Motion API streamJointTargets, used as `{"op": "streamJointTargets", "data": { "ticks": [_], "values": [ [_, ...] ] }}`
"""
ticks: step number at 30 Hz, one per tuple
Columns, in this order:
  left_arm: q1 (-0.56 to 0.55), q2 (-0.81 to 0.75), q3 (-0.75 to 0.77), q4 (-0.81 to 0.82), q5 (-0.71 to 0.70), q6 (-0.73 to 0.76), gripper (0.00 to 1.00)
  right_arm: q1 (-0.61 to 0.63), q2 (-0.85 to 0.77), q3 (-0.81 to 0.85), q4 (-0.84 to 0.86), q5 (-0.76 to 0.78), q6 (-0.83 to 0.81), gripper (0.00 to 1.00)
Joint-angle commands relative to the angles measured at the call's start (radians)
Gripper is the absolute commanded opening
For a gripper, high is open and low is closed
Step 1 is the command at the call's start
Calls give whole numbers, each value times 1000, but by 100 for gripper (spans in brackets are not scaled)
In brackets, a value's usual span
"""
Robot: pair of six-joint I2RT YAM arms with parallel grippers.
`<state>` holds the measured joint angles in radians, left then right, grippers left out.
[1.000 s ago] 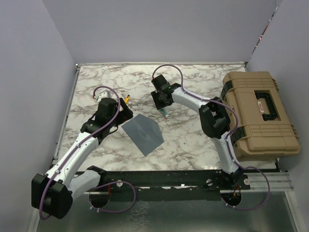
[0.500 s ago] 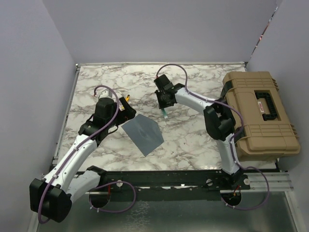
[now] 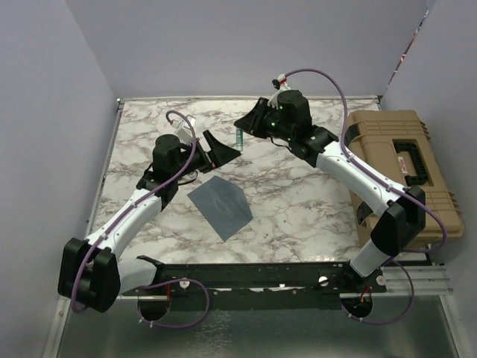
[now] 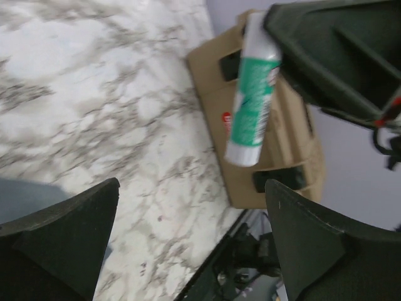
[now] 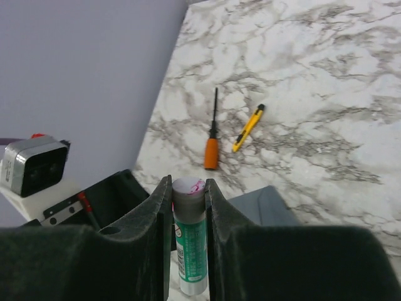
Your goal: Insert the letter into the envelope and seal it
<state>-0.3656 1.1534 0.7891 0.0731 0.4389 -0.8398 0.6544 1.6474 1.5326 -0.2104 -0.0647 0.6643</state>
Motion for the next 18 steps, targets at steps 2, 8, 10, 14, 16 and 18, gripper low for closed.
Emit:
{"op": "streamJointTargets", "data": {
  "ticks": [2,8,10,14,16,18],
  "values": [
    [2,93,5,491,288,-227,99,-1,-14,-77,127,-174,149,20],
    [1,89,0,521,264,-221,94,-2,-21,-88,169,-211,183,20],
    [0,101,1,521,253,-227,80,-2,-19,-76,168,-229,199,20],
    [1,102,5,521,264,-190,43,-3,-12,-48,108,-248,221,20],
    [0,92,8,521,289,-160,29,-3,-20,-55,103,-250,226,20],
    [1,88,12,521,323,-136,14,-4,-31,-69,111,-252,236,20]
  ]
}}
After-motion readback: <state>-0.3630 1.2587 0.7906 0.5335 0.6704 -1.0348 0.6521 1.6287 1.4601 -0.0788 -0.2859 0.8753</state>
